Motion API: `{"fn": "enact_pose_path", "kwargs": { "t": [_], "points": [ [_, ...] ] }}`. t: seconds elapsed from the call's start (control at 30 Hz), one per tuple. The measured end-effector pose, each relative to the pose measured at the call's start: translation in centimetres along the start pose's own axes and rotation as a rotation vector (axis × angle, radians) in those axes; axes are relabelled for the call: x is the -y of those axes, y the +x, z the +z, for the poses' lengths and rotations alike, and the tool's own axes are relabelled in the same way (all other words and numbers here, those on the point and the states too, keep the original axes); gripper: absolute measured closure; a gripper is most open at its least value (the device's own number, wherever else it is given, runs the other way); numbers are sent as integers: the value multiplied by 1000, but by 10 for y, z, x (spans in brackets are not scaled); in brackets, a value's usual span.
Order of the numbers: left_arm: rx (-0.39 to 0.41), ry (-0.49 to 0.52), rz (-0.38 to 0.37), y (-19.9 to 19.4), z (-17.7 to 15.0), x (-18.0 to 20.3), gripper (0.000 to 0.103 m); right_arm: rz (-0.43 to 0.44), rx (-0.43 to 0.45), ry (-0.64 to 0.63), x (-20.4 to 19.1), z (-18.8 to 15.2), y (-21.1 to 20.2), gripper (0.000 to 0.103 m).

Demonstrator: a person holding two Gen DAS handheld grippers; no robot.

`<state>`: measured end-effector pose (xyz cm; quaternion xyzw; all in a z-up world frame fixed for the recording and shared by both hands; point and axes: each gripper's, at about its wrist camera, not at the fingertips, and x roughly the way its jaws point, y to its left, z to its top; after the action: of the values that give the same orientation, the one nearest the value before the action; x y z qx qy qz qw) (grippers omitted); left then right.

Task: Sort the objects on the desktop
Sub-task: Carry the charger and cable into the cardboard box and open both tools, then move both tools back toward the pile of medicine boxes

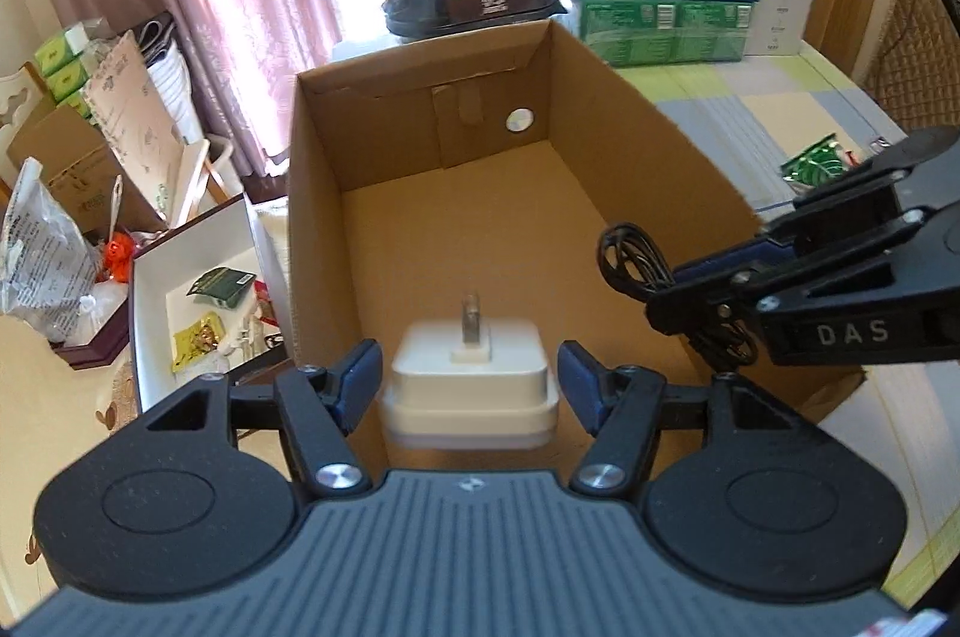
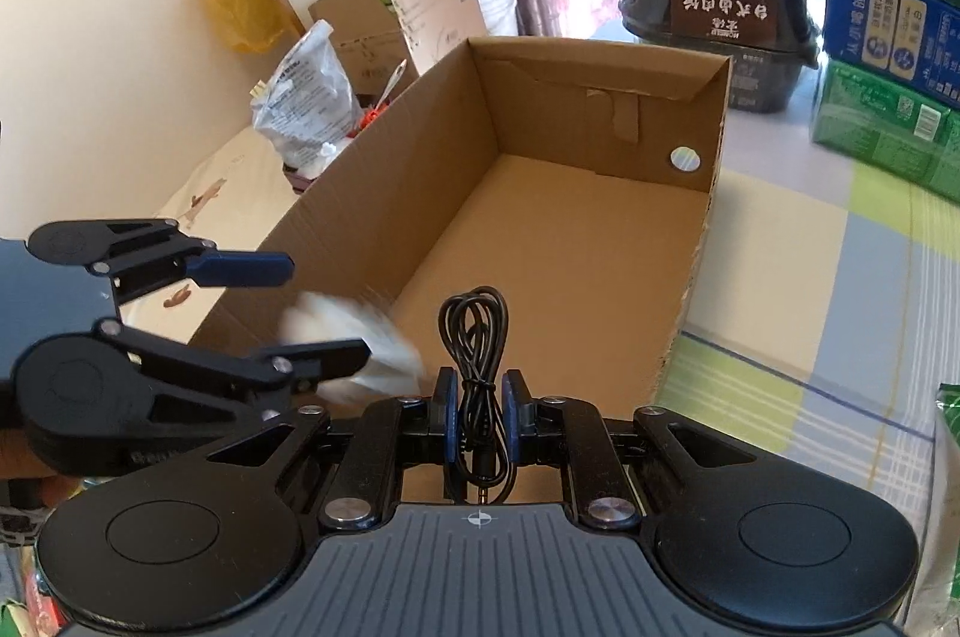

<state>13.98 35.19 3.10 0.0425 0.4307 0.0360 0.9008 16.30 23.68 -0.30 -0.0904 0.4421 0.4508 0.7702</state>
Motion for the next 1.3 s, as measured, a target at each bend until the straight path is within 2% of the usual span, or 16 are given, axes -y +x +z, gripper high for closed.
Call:
{"fn": "enact_pose_path", "kwargs": {
  "t": [0.2,0.27,0.5,0.63,0.7,0.77,0.87,1.07,1.3],
  "points": [
    [32,-13,20,-13,0,-8,42,4,22,-4,-2,2,-1,91],
    [37,-18,22,-19,0,-9,42,-2,47,12,-1,3,-7,78],
    [52,-34,32,-38,-6,-4,42,-17,130,14,8,-5,-53,68],
    [62,-45,33,-50,-8,6,41,-49,172,-1,11,-20,-88,54],
    [71,-50,32,-59,-9,13,40,-73,203,-11,12,-33,-109,47],
    [88,-57,28,-69,-9,21,37,-93,221,-11,16,-50,-128,33],
    [118,-59,11,-86,-8,38,34,-125,229,10,24,-79,-153,24],
    [177,-32,-42,-116,-7,85,19,-167,223,94,52,-141,-201,11],
    [219,32,-133,-136,-10,157,4,-258,210,243,96,-212,-252,5]
  ]
}}
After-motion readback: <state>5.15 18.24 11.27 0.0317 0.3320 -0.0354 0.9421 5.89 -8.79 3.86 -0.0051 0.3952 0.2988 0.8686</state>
